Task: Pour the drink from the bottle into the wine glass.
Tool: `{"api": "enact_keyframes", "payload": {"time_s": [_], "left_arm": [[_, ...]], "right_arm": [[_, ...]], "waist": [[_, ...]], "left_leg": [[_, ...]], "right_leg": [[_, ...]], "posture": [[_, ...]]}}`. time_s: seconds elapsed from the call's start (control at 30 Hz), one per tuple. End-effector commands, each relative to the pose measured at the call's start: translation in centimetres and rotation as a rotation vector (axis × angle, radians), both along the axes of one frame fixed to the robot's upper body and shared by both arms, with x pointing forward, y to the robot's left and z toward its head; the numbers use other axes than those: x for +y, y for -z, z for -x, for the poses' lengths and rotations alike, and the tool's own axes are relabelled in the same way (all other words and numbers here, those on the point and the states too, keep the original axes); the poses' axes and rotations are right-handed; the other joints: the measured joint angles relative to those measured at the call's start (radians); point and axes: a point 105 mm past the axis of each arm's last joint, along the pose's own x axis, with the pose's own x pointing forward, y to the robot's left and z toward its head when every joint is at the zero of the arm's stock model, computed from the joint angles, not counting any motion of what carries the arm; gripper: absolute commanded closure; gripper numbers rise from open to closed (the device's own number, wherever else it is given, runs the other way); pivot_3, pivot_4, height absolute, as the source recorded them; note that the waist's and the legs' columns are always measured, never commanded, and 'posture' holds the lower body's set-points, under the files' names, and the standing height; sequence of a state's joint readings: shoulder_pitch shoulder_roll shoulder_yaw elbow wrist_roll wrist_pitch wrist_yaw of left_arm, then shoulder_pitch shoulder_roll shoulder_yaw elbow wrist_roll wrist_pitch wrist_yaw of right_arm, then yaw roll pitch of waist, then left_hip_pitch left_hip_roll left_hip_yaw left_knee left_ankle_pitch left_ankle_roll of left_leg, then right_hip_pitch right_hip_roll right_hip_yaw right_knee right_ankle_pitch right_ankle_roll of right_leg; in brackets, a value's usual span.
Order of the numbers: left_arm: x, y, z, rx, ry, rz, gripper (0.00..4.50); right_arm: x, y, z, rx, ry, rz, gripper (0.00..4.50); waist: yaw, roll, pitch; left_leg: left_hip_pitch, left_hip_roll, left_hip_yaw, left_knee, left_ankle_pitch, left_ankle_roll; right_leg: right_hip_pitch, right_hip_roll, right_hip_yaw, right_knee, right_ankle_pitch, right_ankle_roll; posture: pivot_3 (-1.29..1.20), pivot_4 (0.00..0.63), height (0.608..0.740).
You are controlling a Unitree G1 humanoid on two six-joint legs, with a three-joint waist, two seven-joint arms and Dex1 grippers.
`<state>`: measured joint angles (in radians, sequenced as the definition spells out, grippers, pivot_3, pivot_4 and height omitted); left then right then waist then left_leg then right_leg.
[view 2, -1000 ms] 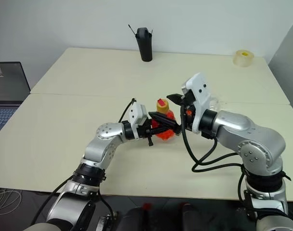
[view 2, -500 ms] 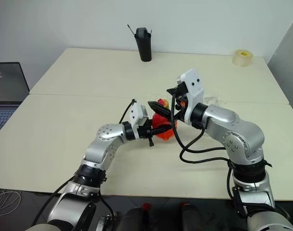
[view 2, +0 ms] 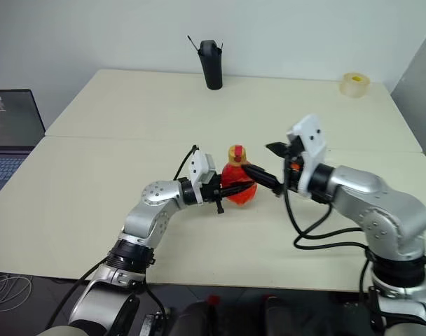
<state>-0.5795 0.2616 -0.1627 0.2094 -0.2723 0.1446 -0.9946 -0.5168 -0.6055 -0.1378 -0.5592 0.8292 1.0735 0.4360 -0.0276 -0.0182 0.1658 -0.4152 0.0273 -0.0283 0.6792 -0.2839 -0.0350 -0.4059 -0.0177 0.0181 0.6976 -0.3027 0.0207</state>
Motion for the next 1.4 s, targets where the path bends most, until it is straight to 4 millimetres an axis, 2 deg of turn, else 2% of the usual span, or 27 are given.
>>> {"api": "enact_keyframes", "payload": {"time_s": [0.03,0.2,0.37,0.63,1.0,1.4], "left_arm": [[-0.5,-2.1,0.4,-0.076,0.034,0.037,3.73],[-0.5,-2.1,0.2,-0.08,0.036,0.034,3.73],[-0.5,-2.1,0.2,-0.084,0.032,0.032,3.73],[-0.4,-2.0,0.4,-0.08,0.028,0.032,3.73],[-0.3,-1.7,0.5,-0.074,0.02,0.034,3.73],[0.3,-1.6,0.4,-0.069,-0.003,0.031,3.73]], "right_arm": [[0.5,-1.1,2.0,-0.036,-0.089,0.009,0.0],[1.6,-1.2,2.7,-0.041,-0.13,0.015,0.0],[2.3,-2.3,1.2,-0.082,-0.051,-0.04,0.0],[4.1,-2.3,0.8,-0.034,-0.051,-0.061,0.0],[4.6,-2.6,-0.9,-0.016,0.025,-0.051,0.0],[6.1,-2.2,1.0,-0.01,0.122,-0.034,0.0]], "waist": [[-0.005,0.0,0.0],[-0.004,0.0,0.0],[-0.003,0.0,0.0],[-0.002,0.0,0.0],[-0.002,0.0,0.0],[-0.003,0.0,0.0]], "left_leg": [[0.0,0.0,0.0,0.0,0.0,0.0],[0.001,0.0,0.0,0.0,0.0,0.0],[0.0,0.0,0.0,0.0,0.0,0.0],[0.0,0.001,0.0,0.0,0.0,0.0],[0.0,0.001,0.0,0.0,0.0,0.0],[0.0,0.001,0.0,0.0,0.0,0.0]], "right_leg": [[0.0,0.0,0.0,0.0,0.0,0.0],[0.0,0.003,0.001,0.0,0.0,0.0],[0.0,0.002,0.0,0.0,0.0,0.0],[0.0,0.001,0.0,0.0,0.0,0.0],[0.0,0.001,0.0,0.0,0.0,0.0],[0.0,0.0,0.0,0.0,0.0,0.0]], "posture": [[0.0,0.15,0.74],[0.0,0.15,0.74],[0.0,0.15,0.74],[0.0,0.15,0.74],[0.0,0.15,0.74],[0.0,0.15,0.74]]}}
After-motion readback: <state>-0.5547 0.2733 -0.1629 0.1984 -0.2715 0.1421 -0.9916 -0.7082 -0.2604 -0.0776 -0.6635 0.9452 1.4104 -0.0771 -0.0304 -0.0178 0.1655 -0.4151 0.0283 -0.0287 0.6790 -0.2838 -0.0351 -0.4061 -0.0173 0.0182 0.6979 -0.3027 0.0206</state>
